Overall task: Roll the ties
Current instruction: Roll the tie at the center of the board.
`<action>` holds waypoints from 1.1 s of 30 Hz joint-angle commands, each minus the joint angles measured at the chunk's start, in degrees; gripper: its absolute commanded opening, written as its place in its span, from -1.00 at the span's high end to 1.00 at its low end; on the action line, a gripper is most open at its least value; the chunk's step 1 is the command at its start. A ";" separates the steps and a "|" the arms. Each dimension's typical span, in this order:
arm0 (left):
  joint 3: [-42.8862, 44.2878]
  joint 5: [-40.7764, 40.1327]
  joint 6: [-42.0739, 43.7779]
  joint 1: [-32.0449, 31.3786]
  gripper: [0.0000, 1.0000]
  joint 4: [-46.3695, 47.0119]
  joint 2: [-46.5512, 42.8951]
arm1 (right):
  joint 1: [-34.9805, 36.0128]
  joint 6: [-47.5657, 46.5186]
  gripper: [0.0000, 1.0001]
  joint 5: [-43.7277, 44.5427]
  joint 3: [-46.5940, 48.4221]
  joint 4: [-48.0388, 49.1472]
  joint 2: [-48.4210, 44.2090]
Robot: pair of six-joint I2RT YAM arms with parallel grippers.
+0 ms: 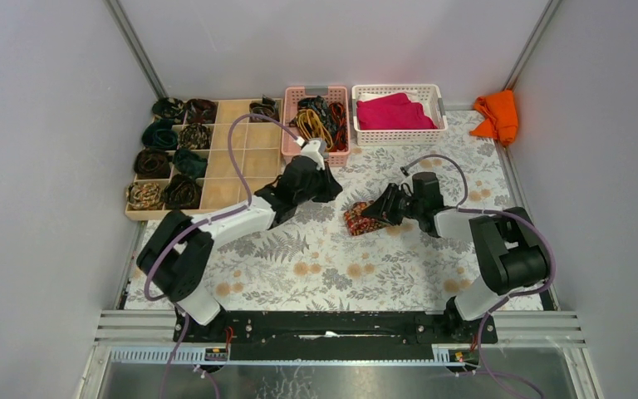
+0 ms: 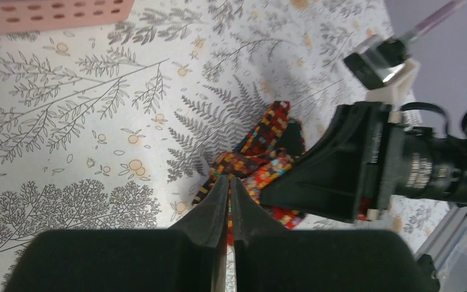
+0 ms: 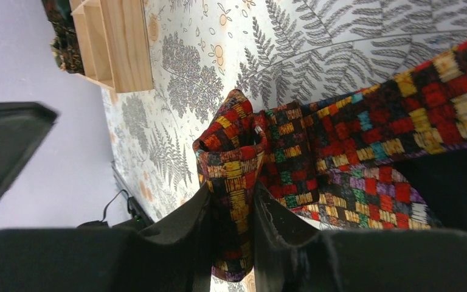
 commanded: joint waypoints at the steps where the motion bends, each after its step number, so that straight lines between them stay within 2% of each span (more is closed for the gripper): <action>1: 1.86 0.33 1.85 -0.69 0.84 4.62 4.19 | -2.80 5.38 0.41 -9.33 -3.08 10.38 1.70; 6: 1.49 -1.94 2.31 -0.83 0.85 5.80 7.40 | -2.99 13.14 0.43 -15.20 -5.18 24.03 6.29; 15: 3.20 -2.37 2.48 -0.82 0.86 5.41 12.68 | -3.00 19.72 0.43 -19.62 -5.02 33.13 12.13; 26: 2.55 1.38 2.68 -1.39 0.85 7.54 12.20 | -3.47 17.46 0.45 -17.35 -3.69 28.94 15.20; 33: 3.48 4.93 3.34 -4.30 0.84 10.38 15.73 | -4.69 10.79 0.46 -13.33 -2.60 18.37 12.24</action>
